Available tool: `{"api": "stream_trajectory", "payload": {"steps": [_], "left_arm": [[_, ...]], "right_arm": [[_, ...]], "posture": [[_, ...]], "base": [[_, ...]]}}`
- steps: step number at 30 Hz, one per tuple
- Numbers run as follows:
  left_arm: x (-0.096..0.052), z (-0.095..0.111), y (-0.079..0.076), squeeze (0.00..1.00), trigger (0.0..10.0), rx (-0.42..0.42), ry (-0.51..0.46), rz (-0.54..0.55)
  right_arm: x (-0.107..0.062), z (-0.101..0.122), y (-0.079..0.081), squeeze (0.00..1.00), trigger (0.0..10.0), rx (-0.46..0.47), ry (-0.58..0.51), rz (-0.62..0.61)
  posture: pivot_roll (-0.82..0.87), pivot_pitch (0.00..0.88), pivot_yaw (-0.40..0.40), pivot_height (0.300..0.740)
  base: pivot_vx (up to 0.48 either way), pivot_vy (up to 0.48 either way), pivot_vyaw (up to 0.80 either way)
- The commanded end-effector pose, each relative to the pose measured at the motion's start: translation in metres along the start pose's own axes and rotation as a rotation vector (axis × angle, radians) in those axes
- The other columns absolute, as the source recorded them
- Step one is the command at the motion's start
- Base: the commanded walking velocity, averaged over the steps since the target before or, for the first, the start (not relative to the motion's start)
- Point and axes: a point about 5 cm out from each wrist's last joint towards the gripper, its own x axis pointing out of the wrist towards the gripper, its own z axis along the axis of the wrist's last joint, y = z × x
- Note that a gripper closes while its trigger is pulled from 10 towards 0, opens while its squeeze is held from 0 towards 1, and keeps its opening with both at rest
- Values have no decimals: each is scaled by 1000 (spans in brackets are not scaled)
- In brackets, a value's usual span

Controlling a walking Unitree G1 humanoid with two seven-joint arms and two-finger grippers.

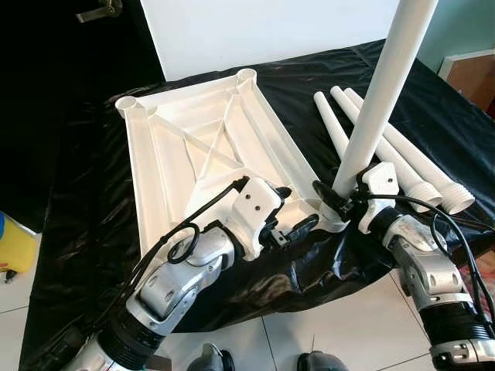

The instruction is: Building children table

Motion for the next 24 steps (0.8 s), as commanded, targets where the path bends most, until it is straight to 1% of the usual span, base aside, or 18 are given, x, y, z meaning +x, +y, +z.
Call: {"api": "stream_trajectory", "payload": {"steps": [1, 2, 8, 11, 12, 13, 14, 15, 16, 17, 19, 23, 24], "left_arm": [[-2, 2, -5, 0, 10000, 14, -9, -140], [-2, 2, -5, 0, 10000, 14, -9, -141], [-1, 1, -4, 0, 10000, 16, -5, -140], [-1, 1, -4, 0, 10000, 16, -5, -140], [-1, 1, -4, 0, 10000, 16, -4, -140], [-1, 0, -4, 0, 10000, 16, -4, -139], [-1, 0, -4, 0, 10000, 16, -4, -139], [-1, 0, -4, 0, 10000, 14, -4, -138], [-1, 0, -4, 0, 10000, 14, -3, -137], [-1, 0, -4, 0, 10000, 14, -3, -137], [-1, -2, -3, 0, 10000, 16, 0, -134], [-1, -2, -3, 0, 10000, 17, 1, -131], [-1, -3, -3, 0, 10000, 16, 1, -130]], "right_arm": [[-5, -19, 3, 0, 1059, 29, 86, 7], [-5, -21, 2, 0, 10000, 41, 92, -9], [-4, -23, 6, 0, 10000, 79, 101, -110], [-4, -23, 6, 0, 10000, 79, 101, -110], [-4, -24, 7, 0, 10000, 92, 104, -144], [-4, -25, 10, 0, 10000, 110, 115, -203], [-4, -25, 10, 0, 10000, 110, 115, -203], [-5, -27, 11, 0, 10000, 131, 126, -257], [-6, -27, 13, 0, 10000, 130, 136, -300], [-6, -27, 13, 0, 10000, 130, 136, -300], [-6, -29, 17, 0, 10000, 137, 143, -359], [-6, -30, 22, 0, 10000, 149, 147, -405], [-7, -31, 25, 0, 10000, 154, 153, -451]], "posture": [[-82, 113, 68, 740], [-82, 113, 69, 740], [-84, 113, 70, 740], [-84, 113, 70, 740], [-84, 114, 69, 740], [-85, 114, 70, 740], [-85, 114, 70, 740], [-85, 114, 70, 740], [-85, 114, 70, 740], [-85, 114, 70, 740], [-89, 114, 71, 740], [-89, 115, 70, 740], [-89, 116, 70, 740]], "base": [[0, 0, 0], [0, 0, 0], [0, 0, 0], [0, 0, 0], [0, 0, 0], [0, 0, 0], [0, 0, 0], [0, 0, 0], [0, 0, 0], [0, 0, 0], [0, 0, 0], [0, 0, 0], [0, 0, 0]]}}
